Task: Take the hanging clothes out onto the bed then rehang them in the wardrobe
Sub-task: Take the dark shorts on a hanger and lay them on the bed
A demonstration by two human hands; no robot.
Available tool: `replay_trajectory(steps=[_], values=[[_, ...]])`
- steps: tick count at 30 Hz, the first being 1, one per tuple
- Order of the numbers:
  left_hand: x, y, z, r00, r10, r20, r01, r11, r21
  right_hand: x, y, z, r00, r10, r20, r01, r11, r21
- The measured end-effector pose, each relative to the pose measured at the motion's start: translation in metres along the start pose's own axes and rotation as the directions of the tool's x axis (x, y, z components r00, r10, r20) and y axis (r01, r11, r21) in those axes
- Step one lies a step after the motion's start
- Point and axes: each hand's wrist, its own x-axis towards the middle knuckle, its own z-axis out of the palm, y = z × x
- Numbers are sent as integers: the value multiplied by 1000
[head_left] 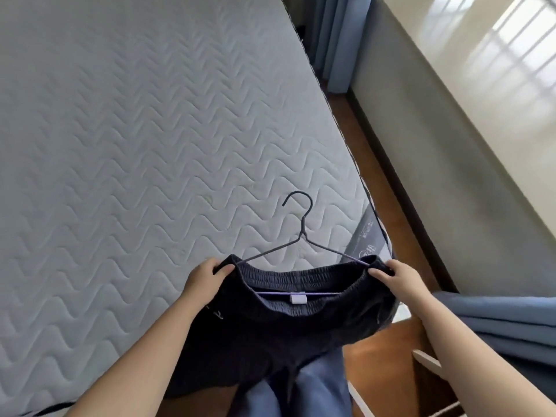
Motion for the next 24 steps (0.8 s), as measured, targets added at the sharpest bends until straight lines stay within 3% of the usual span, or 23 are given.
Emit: replay_trajectory(steps=[5, 11, 24], values=[[54, 7, 17, 993, -115, -33, 115, 993, -3, 84, -13, 15, 993, -26, 114, 40, 991, -124], [137, -6, 31, 987, -138, -77, 134, 990, -46, 180, -31, 38, 983, -104, 152, 133, 972, -194], [341, -14, 36, 952, -88, -294, 63, 994, -94, 371, -121, 79, 938, -342, -57, 331, 932, -147]])
